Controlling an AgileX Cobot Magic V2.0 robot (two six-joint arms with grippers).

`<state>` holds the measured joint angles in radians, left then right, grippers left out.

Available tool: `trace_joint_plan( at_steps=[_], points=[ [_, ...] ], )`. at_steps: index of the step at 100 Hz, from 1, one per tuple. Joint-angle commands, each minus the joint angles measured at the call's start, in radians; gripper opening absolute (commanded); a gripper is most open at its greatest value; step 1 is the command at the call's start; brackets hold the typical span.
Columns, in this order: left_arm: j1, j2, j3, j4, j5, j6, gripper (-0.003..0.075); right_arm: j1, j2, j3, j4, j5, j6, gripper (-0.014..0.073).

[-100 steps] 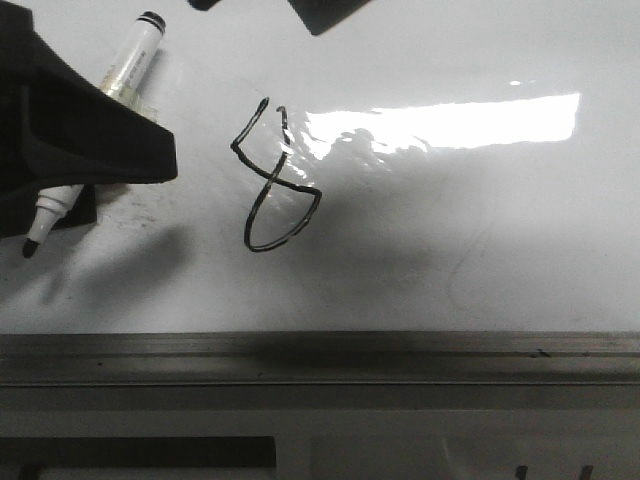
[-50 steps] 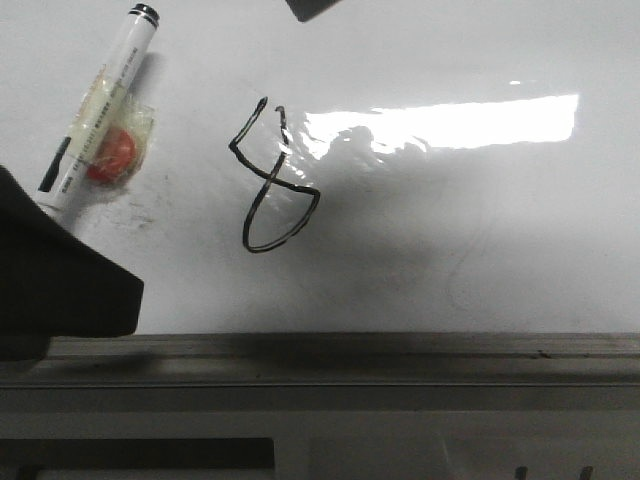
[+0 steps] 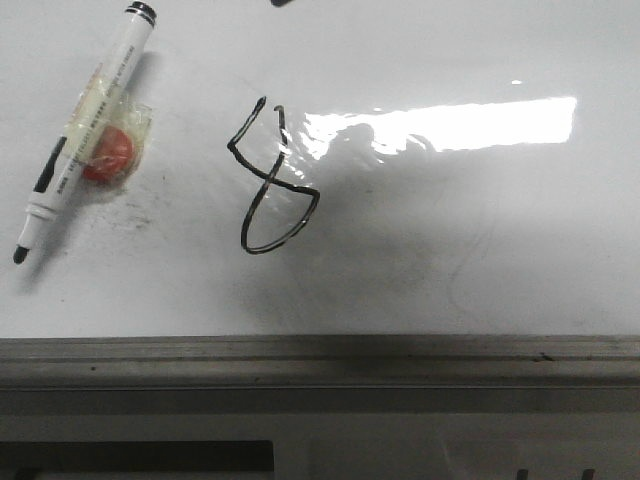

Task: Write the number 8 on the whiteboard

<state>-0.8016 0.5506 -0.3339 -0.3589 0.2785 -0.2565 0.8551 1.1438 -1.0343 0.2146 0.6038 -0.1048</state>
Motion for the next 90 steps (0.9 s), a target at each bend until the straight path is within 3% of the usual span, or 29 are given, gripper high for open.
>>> trace_joint_plan(
  at_steps=[1, 10, 35, 47, 58, 90],
  points=[
    [0.002, -0.081, -0.025, 0.002, -0.048, 0.004, 0.0126, -0.004, -0.048, -0.026, 0.006, -0.08, -0.007, -0.007],
    [0.002, -0.179, -0.025, 0.025, -0.041, 0.004, -0.0022, -0.004, -0.088, -0.012, -0.015, -0.109, -0.007, -0.0064],
    [0.002, -0.436, -0.025, 0.124, -0.009, 0.006, -0.002, -0.004, -0.31, 0.209, -0.053, -0.332, -0.017, -0.0064],
    [0.002, -0.559, -0.025, 0.249, 0.007, 0.006, -0.002, -0.004, -0.476, 0.368, -0.09, -0.486, -0.021, -0.0064],
    [0.002, -0.575, -0.025, 0.32, 0.023, 0.006, -0.002, -0.004, -0.611, 0.513, -0.112, -0.585, -0.026, -0.0064],
    [0.002, -0.565, -0.016, 0.316, 0.065, 0.006, -0.002, -0.004, -0.868, 0.733, -0.112, -0.604, -0.026, -0.0064]
  ],
)
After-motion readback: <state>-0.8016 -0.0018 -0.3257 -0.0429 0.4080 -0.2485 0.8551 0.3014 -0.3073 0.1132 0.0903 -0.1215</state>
